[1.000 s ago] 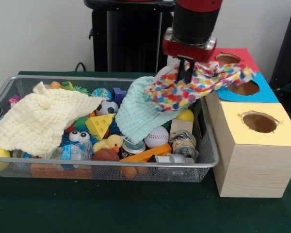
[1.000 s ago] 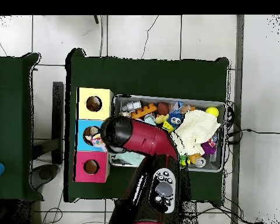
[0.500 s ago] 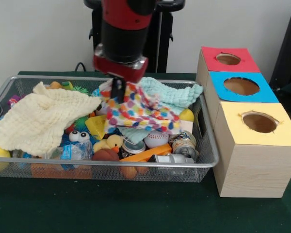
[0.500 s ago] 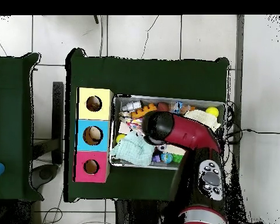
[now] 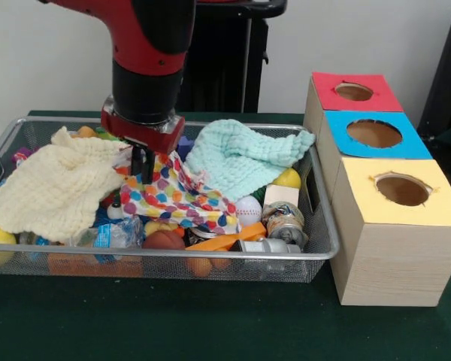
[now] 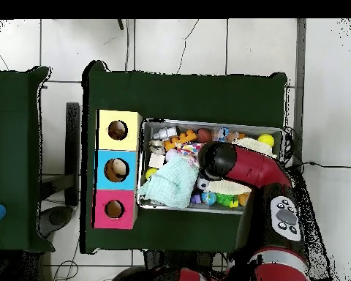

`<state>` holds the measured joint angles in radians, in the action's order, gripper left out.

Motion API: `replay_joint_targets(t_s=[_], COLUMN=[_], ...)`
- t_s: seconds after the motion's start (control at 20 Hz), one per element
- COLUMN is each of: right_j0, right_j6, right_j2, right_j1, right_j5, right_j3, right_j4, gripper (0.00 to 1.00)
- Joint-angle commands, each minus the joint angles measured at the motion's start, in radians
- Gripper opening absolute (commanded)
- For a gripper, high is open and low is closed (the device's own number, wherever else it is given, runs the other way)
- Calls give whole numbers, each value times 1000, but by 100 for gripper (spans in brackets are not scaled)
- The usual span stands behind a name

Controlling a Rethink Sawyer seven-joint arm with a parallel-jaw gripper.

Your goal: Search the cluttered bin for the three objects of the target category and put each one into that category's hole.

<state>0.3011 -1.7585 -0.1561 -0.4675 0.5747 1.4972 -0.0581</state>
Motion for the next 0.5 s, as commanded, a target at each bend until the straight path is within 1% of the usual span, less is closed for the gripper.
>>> replay_joint_targets(t_s=[0.05,0.3,0.45,0.5], right_j0=[-16,-20,-7,-5], right_j6=[24,13,50,51], right_j2=[144,151,171,174], right_j1=[60,51,43,39], right_j5=[-32,-43,-63,-62], right_j3=[-47,-36,-27,-24], right_j4=[-60,-70,-93,-107], gripper=[0,0,0,100])
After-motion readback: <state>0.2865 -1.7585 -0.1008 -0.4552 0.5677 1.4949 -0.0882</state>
